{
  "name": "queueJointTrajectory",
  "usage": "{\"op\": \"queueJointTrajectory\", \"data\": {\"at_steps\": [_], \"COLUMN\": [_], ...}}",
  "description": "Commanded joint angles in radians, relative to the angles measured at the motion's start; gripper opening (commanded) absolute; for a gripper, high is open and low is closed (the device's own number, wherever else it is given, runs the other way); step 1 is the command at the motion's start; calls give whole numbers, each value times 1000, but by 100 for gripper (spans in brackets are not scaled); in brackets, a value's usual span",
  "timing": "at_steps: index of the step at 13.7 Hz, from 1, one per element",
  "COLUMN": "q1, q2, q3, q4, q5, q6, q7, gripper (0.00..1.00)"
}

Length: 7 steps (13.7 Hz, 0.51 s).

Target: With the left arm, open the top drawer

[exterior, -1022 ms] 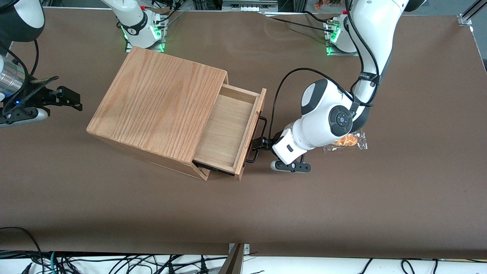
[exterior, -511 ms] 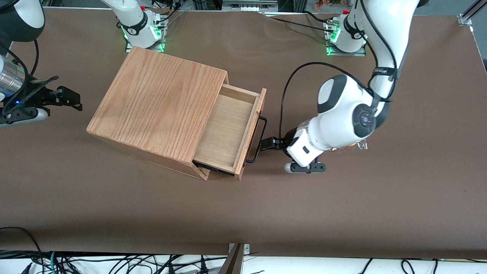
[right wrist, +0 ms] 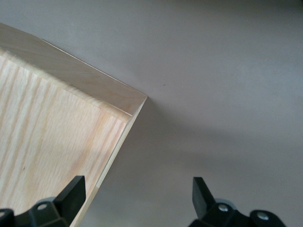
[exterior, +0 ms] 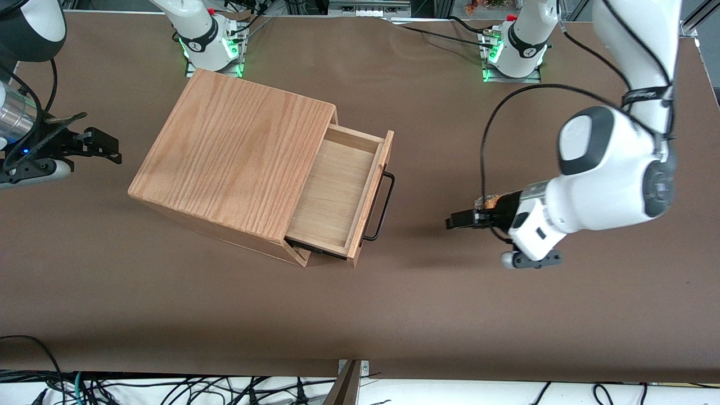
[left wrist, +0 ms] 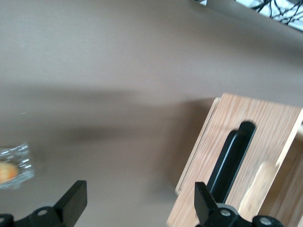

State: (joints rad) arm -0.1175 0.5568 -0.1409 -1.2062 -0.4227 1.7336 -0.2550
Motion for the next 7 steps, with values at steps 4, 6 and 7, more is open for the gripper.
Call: {"op": "queueJointTrajectory", "data": {"at_steps": [4,6,7], "q1": [82,110,133], "q2": [-60,-61,-61], "q3": [1,4,3], "q4": [-16,-16,-16], "q5": [269,301,323], "q6": [-161,-190,-192], "q7": [183,242,282], "gripper": [100,100,100]}}
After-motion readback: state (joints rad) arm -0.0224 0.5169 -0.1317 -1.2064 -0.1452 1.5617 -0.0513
